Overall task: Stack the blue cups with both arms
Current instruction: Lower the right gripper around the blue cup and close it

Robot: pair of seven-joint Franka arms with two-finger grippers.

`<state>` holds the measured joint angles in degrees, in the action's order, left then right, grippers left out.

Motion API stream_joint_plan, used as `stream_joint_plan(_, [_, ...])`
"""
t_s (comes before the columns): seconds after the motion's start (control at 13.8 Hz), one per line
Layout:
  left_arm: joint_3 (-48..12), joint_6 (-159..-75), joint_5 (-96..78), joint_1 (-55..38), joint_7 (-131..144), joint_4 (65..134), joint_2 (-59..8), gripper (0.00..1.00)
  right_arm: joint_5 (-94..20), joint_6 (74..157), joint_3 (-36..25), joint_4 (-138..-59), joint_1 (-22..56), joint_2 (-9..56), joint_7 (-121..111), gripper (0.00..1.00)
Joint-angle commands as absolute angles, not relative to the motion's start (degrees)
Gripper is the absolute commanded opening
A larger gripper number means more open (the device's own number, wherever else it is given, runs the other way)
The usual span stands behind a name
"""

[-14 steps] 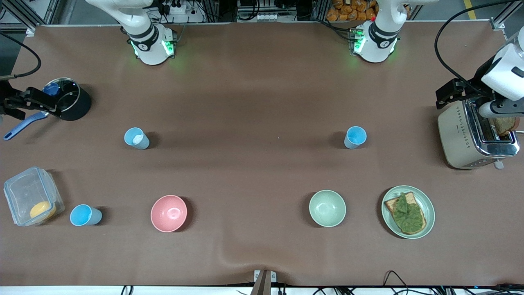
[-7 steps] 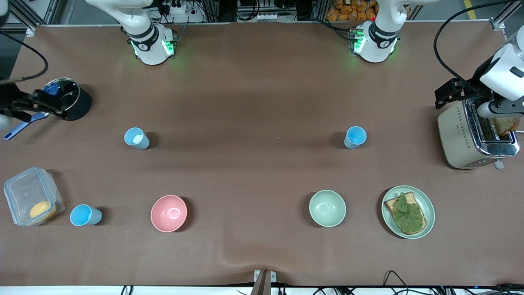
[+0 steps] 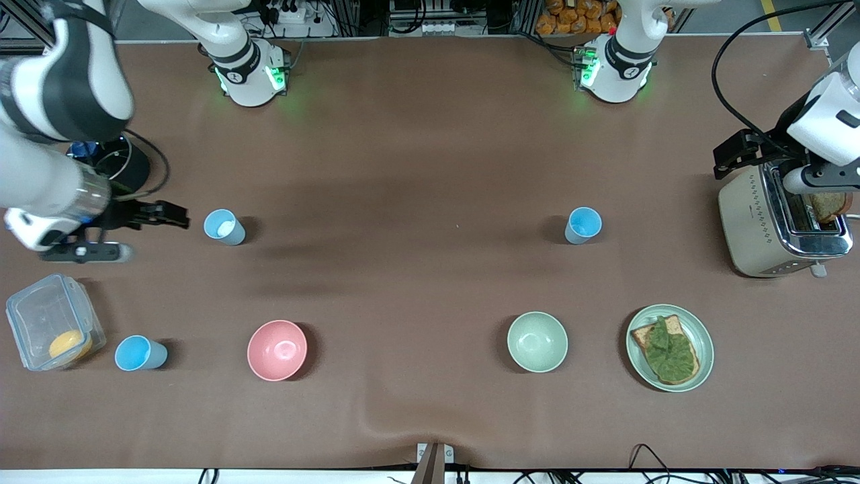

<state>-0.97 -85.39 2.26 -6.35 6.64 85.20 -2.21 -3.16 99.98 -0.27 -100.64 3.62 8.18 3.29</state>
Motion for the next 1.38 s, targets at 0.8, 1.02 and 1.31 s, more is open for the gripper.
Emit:
stream_joint_plan(0.8, [-1.14, -84.73, 1.93, -6.94, 7.73, 84.55, -2.29, 1.0, -3.52, 126.72, -0.7, -129.36, 10.11, 7.56, 12.13, 1.0])
stream_joint_plan(1.02, [-1.14, -84.64, 1.93, -6.94, 7.73, 84.55, -2.29, 1.0, -3.43, 132.78, -0.7, -133.49, 8.97, 7.73, 11.61, 1.0])
stream_joint_plan(1.31, [-1.14, -84.64, 2.02, -6.86, 7.56, 84.46, -2.11, 1.0, -3.34, 134.3, -0.7, -134.65, 7.91, 7.56, 11.51, 1.0])
